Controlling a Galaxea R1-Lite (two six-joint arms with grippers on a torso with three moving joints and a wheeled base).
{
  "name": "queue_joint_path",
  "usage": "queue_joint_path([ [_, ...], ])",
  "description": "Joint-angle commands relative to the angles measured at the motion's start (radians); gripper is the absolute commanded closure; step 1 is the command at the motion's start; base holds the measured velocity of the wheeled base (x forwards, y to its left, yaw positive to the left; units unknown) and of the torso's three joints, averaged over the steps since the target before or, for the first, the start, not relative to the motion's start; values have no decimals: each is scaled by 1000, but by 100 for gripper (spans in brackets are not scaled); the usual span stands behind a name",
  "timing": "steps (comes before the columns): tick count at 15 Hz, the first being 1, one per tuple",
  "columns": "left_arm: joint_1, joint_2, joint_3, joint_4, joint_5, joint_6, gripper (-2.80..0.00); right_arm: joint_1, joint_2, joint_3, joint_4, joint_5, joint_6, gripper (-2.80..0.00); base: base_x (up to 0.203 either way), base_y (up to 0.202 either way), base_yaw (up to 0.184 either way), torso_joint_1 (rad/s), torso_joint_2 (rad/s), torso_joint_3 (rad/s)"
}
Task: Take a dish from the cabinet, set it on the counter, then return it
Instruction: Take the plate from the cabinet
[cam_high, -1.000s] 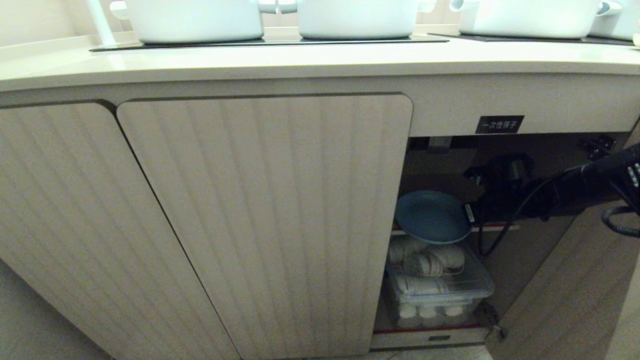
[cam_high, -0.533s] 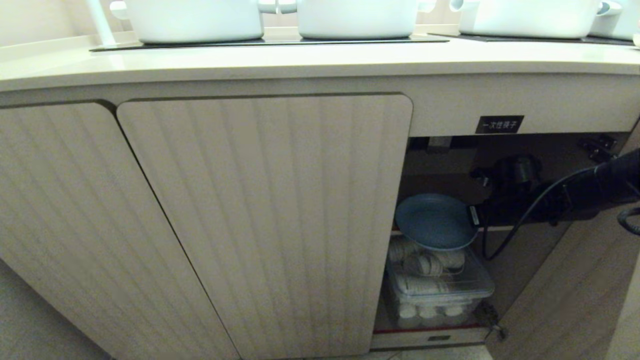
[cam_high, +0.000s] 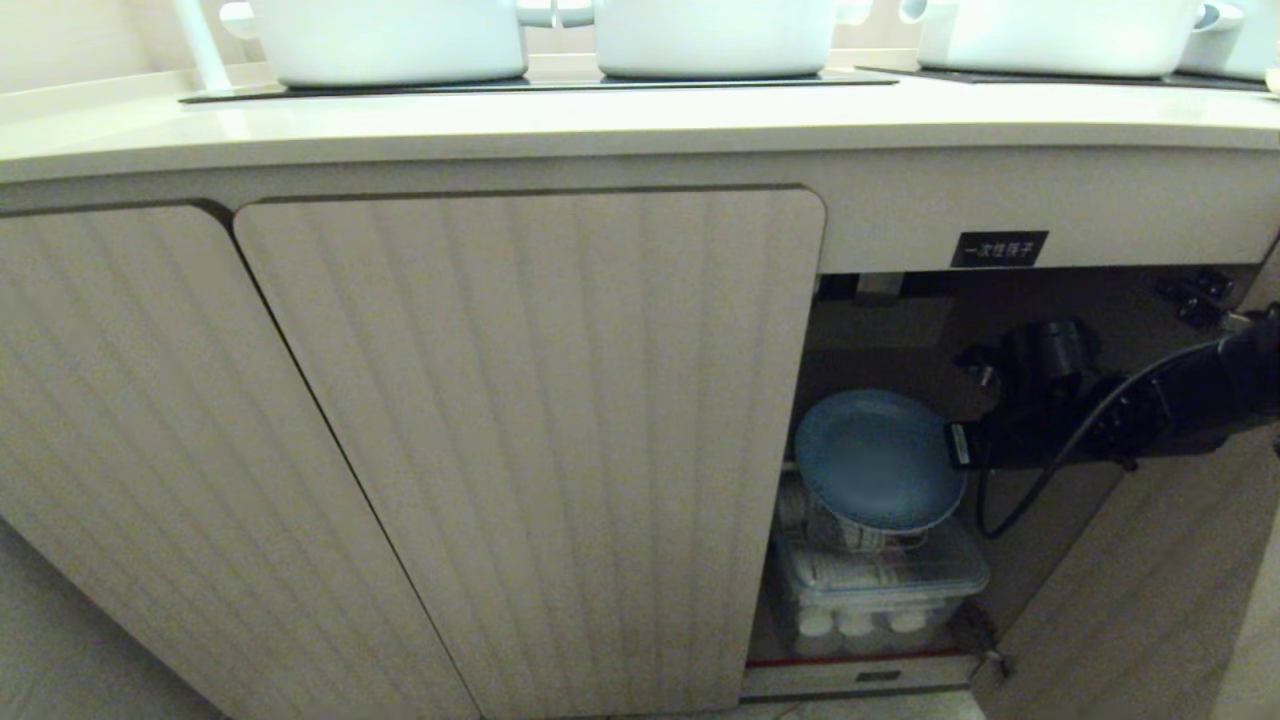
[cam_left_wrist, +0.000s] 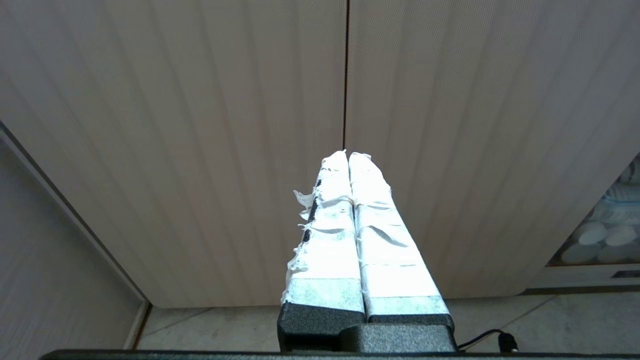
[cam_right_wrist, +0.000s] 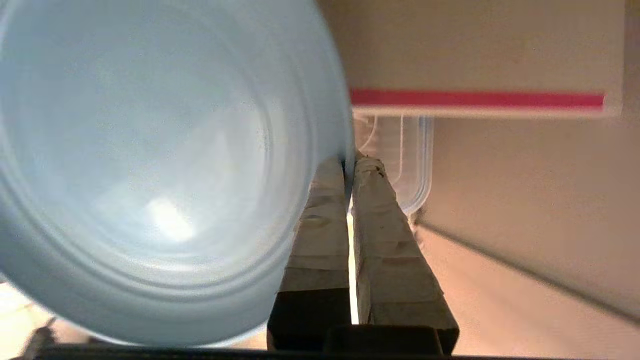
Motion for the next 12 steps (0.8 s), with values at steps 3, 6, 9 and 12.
queue_joint_path([
  [3, 0, 0, 0, 0, 0, 0, 0, 0, -26, 24, 5, 0, 20, 0, 0, 0, 0, 0, 0, 0],
  [6, 0, 0, 0, 0, 0, 0, 0, 0, -37, 50, 0, 0, 20, 0, 0, 0, 0, 0, 0, 0],
  [9, 0, 0, 0, 0, 2, 0, 0, 0, -37, 50, -2, 0, 20, 0, 0, 0, 0, 0, 0, 0],
  [12, 0, 0, 0, 0, 0, 0, 0, 0, -37, 63, 1, 0, 26, 0, 0, 0, 0, 0, 0, 0],
])
